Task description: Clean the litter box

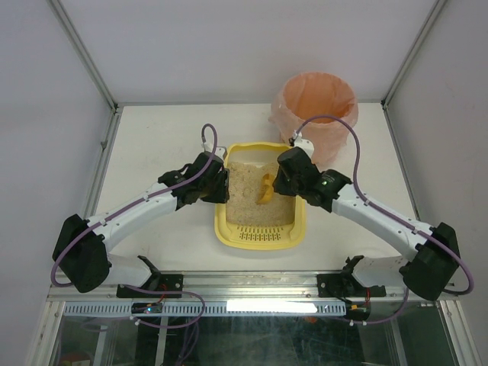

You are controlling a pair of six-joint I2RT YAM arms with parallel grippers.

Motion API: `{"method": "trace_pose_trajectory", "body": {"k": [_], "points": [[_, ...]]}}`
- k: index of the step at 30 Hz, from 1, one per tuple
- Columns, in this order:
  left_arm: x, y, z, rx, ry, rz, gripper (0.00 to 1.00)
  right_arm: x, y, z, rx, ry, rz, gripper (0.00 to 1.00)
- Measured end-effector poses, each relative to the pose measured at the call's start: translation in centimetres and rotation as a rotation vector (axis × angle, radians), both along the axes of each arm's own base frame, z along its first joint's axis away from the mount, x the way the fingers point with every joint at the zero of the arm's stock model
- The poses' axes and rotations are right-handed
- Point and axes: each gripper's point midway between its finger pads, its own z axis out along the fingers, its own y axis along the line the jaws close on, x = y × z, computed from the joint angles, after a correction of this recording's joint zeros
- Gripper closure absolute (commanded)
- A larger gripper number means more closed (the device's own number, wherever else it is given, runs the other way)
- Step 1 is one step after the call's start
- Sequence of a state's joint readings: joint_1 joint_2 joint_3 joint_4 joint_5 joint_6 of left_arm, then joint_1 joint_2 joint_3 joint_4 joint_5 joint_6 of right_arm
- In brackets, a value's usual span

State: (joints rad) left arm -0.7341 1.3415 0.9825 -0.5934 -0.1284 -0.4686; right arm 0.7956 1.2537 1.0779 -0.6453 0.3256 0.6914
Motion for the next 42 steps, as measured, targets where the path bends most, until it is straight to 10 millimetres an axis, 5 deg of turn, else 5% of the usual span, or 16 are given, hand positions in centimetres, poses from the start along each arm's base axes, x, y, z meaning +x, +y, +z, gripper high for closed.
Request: {"method": "trace_pose_trajectory", "body": {"k": [7, 15, 22, 29, 36, 42], "points": [[0.0, 0.0, 0.0, 0.0, 0.0, 0.0, 0.64, 0.7, 3.2, -3.5, 0.202, -0.014, 0.032, 1.0], [0.0, 0.0, 0.0, 0.0, 0.0, 0.0, 0.64, -0.8, 5.7, -6.0, 0.384, 0.02, 0.103, 1.0], [0.0, 0.0, 0.0, 0.001, -0.002, 0.002, 0.64, -2.0, 4.2, -5.0, 0.448, -0.031, 0.095, 1.0], [0.1, 0.0, 0.0, 0.002, -0.003, 0.003, 0.59, -1.9, 1.6, -1.9, 0.551, -0.112, 0.037, 1.0], [0.1, -0.3, 0.1, -0.008, -0.009, 0.001, 0.44, -2.2, 0.2, 0.6, 0.641, -0.173, 0.005, 1.0], [0.5, -0.6, 0.6, -0.03, -0.023, 0.009, 0.33, -3.2, -1.7, -0.1, 0.696, -0.19, -0.033, 1.0]]}}
